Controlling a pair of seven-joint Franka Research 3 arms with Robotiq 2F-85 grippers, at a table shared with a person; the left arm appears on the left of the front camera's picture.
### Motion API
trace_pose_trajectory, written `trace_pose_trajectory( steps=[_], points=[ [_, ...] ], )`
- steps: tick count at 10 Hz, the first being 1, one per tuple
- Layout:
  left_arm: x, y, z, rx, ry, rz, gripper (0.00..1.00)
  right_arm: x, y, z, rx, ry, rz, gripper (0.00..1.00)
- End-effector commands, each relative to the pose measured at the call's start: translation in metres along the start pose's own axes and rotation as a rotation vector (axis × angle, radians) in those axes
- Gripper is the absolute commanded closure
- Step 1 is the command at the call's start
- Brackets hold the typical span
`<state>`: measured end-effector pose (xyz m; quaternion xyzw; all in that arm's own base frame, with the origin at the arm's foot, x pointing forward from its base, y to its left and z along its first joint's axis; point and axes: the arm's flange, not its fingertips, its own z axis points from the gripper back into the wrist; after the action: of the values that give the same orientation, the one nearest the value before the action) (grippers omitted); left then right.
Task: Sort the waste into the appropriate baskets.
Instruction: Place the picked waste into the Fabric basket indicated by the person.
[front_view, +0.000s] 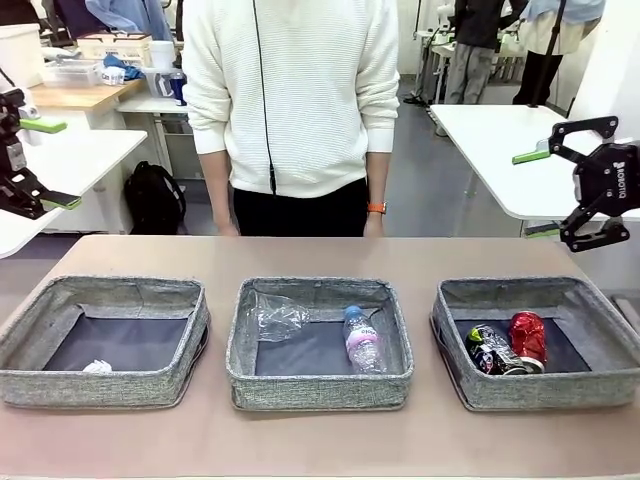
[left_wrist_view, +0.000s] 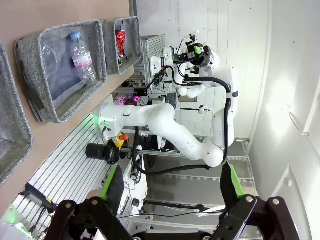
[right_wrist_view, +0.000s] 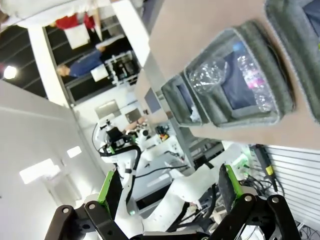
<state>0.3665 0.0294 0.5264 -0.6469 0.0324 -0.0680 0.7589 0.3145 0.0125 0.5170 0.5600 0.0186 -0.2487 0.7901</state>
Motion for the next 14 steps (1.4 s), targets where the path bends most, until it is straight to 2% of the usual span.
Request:
trace_pose_trajectory(
  steps=[1, 14],
  points=[
    [-0.0012, -0.0012, -0.0025, -0.007, -0.014, -0.01, 0.0, -0.0049, 0.0069, -0.0117, 0.012, 0.028, 0.027, 0.0],
    [-0.0012, -0.0012, -0.0025, -0.007, -0.014, -0.01, 0.0, -0.0049, 0.0069, -0.0117, 0.012, 0.028, 0.027, 0.0]
  ],
)
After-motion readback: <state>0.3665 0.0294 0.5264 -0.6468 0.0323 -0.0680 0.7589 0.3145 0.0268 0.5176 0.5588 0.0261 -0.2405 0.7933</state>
